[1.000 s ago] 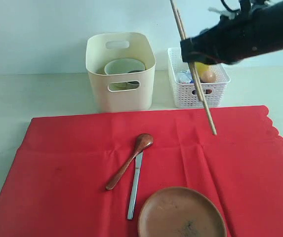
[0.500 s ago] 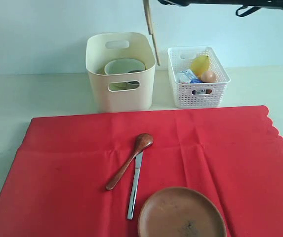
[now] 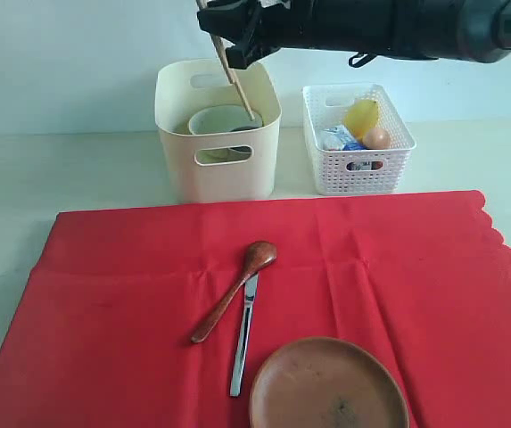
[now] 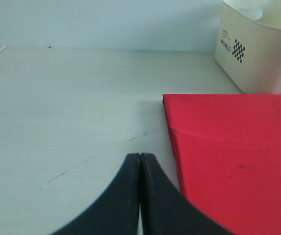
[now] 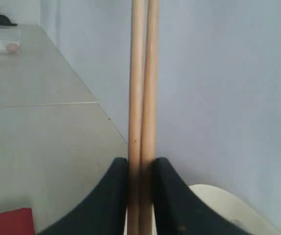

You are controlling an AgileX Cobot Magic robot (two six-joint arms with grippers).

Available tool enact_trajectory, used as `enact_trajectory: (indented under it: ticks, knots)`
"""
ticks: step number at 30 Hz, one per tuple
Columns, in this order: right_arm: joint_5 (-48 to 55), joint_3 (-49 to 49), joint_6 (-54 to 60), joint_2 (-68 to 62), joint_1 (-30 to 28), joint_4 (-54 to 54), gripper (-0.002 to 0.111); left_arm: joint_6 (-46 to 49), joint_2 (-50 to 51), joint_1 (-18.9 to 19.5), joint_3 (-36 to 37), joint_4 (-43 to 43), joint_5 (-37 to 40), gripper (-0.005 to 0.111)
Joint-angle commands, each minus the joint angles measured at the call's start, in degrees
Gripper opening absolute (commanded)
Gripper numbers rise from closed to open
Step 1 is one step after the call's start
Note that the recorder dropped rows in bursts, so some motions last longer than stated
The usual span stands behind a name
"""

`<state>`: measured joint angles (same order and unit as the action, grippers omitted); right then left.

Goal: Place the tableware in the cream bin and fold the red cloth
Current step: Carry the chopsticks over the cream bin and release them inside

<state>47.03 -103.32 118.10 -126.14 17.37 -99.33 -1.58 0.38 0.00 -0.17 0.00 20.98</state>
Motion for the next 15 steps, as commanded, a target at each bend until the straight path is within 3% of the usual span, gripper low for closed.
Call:
enact_trajectory:
  ticks: [1, 15]
  knots:
    - [1.5, -5.1, 2.4, -3.9, -0.1, -0.6, 0.0, 0.2, -0.4, 0.0, 0.2, 0.0, -0.7, 0.0]
    - [-6.9, -6.2, 2.4, -11.1, -0.8, -0.6, 0.003, 0.2, -0.4, 0.0, 0.2, 0.0, -0.7, 0.0]
